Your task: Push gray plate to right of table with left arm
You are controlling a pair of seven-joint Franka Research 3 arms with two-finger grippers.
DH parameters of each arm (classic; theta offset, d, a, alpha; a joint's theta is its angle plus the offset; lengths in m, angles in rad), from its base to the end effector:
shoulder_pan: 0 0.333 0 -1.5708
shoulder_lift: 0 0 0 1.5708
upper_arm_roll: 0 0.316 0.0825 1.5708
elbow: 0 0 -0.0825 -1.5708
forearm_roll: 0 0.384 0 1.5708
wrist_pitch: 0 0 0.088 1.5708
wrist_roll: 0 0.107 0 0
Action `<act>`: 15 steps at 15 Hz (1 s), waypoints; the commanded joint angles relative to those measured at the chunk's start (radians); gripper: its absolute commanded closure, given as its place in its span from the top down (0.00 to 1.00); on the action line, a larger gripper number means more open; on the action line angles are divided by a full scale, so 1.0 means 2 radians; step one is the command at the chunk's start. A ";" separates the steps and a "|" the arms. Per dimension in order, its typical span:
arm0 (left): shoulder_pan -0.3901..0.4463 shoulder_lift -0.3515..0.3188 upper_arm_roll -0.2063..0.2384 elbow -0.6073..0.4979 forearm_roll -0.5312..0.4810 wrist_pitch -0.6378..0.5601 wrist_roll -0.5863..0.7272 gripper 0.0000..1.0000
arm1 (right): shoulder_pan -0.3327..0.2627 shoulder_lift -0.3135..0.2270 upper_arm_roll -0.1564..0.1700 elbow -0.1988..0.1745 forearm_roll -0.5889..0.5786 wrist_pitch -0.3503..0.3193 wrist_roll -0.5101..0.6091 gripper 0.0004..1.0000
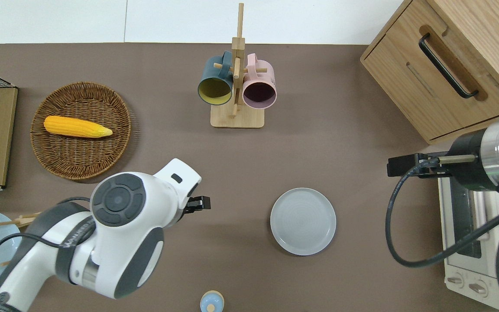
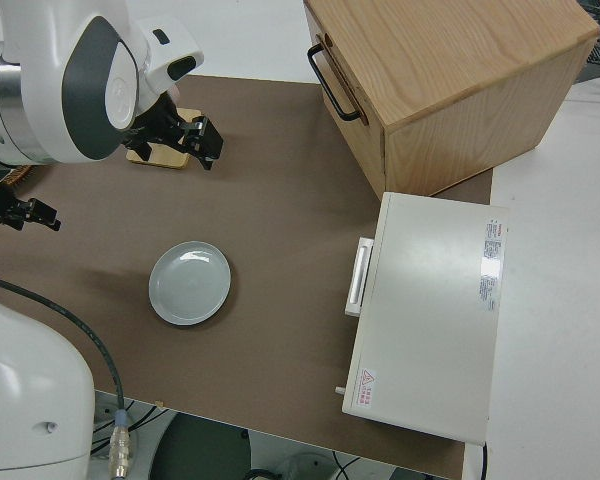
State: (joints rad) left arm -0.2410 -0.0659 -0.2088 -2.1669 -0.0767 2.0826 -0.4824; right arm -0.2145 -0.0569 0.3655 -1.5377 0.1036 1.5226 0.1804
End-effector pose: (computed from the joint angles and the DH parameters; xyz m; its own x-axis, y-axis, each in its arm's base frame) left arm 0.4668 -0.2307 0.4215 0.9966 0.0705 -0.0425 0.0721 -0.9967 0.0369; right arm 0.5243 0.0979 0.6649 0.9995 -0.0236 0.0227 -0.0215 -0.9959 -0.0883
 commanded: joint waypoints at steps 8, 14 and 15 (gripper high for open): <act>0.115 -0.072 0.061 0.008 0.003 -0.086 0.201 0.99 | -0.003 0.003 0.001 0.007 0.008 -0.003 0.001 1.00; 0.116 -0.069 0.092 0.107 0.005 -0.176 0.227 0.99 | -0.003 0.003 0.001 0.007 0.008 -0.003 0.001 1.00; 0.116 -0.067 0.092 0.121 0.006 -0.188 0.226 0.99 | -0.003 0.003 0.002 0.007 0.008 -0.003 0.001 1.00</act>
State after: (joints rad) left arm -0.0081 -0.2213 -0.0235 -2.0240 -0.0767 1.7932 -0.0333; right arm -0.2145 -0.0569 0.3655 -1.5377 0.1036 1.5226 0.1804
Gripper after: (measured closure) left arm 0.004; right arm 0.004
